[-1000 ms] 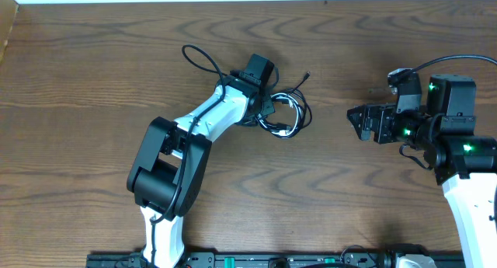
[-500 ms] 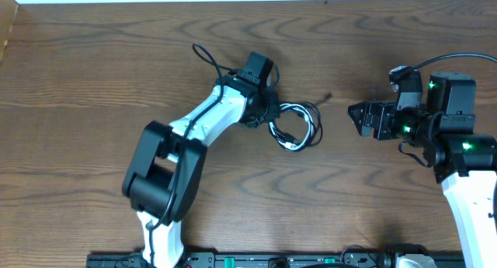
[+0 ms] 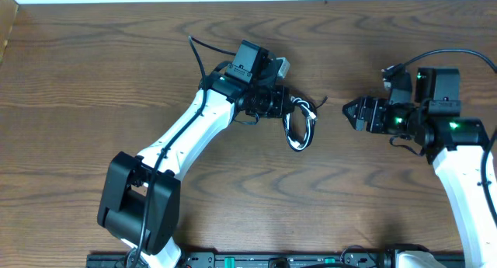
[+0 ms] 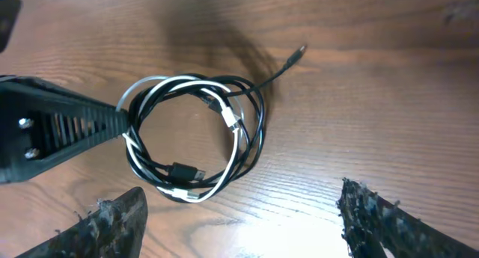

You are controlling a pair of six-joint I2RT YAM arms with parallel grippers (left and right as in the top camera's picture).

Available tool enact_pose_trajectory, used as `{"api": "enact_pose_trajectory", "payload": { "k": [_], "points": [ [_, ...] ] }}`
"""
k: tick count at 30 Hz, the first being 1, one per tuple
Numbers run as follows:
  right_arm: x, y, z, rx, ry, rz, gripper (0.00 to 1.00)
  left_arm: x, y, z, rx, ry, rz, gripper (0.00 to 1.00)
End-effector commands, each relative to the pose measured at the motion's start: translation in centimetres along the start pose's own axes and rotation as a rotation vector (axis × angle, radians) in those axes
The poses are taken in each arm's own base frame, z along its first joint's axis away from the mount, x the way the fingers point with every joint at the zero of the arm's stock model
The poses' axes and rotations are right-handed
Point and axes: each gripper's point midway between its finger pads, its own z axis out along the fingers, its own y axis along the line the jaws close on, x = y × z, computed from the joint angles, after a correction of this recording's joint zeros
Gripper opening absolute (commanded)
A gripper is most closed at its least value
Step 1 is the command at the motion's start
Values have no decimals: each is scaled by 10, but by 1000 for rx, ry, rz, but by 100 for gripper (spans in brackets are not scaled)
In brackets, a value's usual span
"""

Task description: Untangle cables

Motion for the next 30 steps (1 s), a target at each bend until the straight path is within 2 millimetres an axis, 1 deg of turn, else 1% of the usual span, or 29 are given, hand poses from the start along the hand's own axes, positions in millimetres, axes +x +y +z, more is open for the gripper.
{"api": "enact_pose_trajectory", "payload": {
  "k": [1,3,7,9,13,17,18,22,27,30],
  "points": [
    [-1,4,9,-28,25,42,78,4,-5,1,32,18,32,7],
    [1,4,17,-35,46,61,77,4,-5,1,30,21,30,7],
    [2,19,37,-114,84,40,76,4,-5,1,30,21,30,8],
    [4,23,48,-122,100,51,74,4,-5,1,30,20,30,7],
    [10,28,77,-129,147,84,68,4,-5,1,31,21,30,7],
    [24,27,104,-119,213,117,64,5,-5,1,30,22,26,8],
    [29,25,111,-115,233,124,61,5,-5,1,30,22,26,7],
    [46,17,131,-80,297,147,58,4,-5,1,31,21,26,7],
    [63,10,150,-37,352,158,51,4,-5,1,31,21,25,7],
    [70,12,159,-38,369,156,47,4,-5,1,31,20,3,8]
  ]
}}
